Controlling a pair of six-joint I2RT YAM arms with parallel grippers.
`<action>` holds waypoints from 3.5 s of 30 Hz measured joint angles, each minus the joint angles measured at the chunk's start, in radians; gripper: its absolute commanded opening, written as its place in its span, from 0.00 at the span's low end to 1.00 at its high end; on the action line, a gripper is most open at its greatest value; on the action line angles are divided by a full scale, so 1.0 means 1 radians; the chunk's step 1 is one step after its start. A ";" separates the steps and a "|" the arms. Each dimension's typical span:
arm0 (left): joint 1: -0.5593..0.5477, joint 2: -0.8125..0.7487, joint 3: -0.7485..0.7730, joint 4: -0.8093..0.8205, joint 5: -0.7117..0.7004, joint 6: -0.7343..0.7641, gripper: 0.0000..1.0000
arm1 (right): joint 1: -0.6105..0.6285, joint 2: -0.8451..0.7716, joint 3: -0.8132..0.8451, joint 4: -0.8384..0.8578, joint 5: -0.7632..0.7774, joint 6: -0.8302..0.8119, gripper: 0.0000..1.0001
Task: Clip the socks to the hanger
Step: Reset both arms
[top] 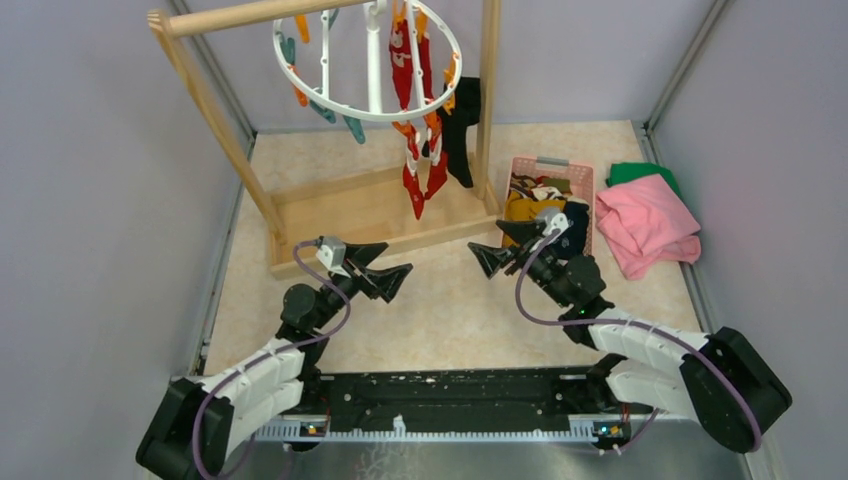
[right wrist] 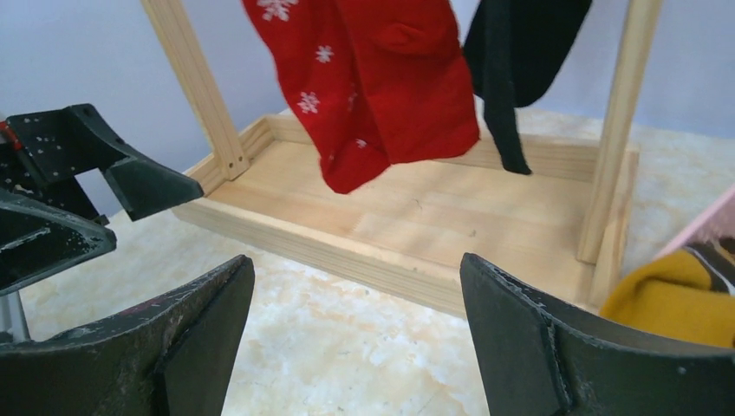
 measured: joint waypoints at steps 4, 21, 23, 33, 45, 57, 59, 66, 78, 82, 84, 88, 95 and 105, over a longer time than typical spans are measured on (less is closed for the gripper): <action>0.000 0.034 -0.002 0.030 -0.009 -0.002 0.96 | -0.053 0.015 -0.040 0.042 -0.006 0.063 0.87; 0.000 0.221 0.090 0.135 -0.062 -0.064 0.94 | -0.183 0.008 -0.127 0.104 0.004 0.188 0.87; 0.000 0.246 0.112 0.141 -0.073 -0.080 0.93 | -0.201 0.001 -0.137 0.106 0.006 0.201 0.87; 0.000 0.341 0.255 0.060 -0.108 -0.129 0.89 | -0.260 -0.031 -0.190 0.140 0.003 0.274 0.87; 0.000 0.475 0.377 -0.021 -0.176 -0.069 0.49 | -0.262 -0.033 -0.195 0.157 -0.031 0.309 0.85; -0.003 0.828 0.603 0.127 -0.064 -0.088 0.12 | -0.262 -0.054 -0.184 0.113 -0.079 0.299 0.84; -0.008 0.880 0.647 0.159 -0.038 -0.106 0.11 | -0.262 -0.080 -0.175 0.086 -0.080 0.291 0.84; -0.038 1.017 0.769 0.219 0.048 -0.164 0.11 | -0.262 -0.151 -0.155 0.013 -0.078 0.261 0.84; -0.072 1.039 0.795 0.266 0.135 -0.208 0.24 | -0.262 -0.188 -0.134 -0.089 -0.071 0.218 0.84; -0.076 1.039 0.798 0.278 0.163 -0.229 0.47 | -0.262 -0.203 -0.126 -0.114 -0.071 0.206 0.84; -0.076 1.039 0.790 0.299 0.171 -0.241 0.54 | -0.262 -0.216 -0.124 -0.129 -0.070 0.199 0.84; -0.076 1.006 0.689 0.350 0.182 -0.261 0.68 | -0.262 -0.240 -0.122 -0.157 -0.064 0.183 0.84; -0.076 0.806 0.428 0.383 0.199 -0.230 0.81 | -0.262 -0.267 -0.122 -0.185 -0.060 0.167 0.85; -0.076 0.300 0.167 0.114 0.137 -0.067 0.99 | -0.262 -0.271 -0.111 -0.274 0.019 0.190 0.99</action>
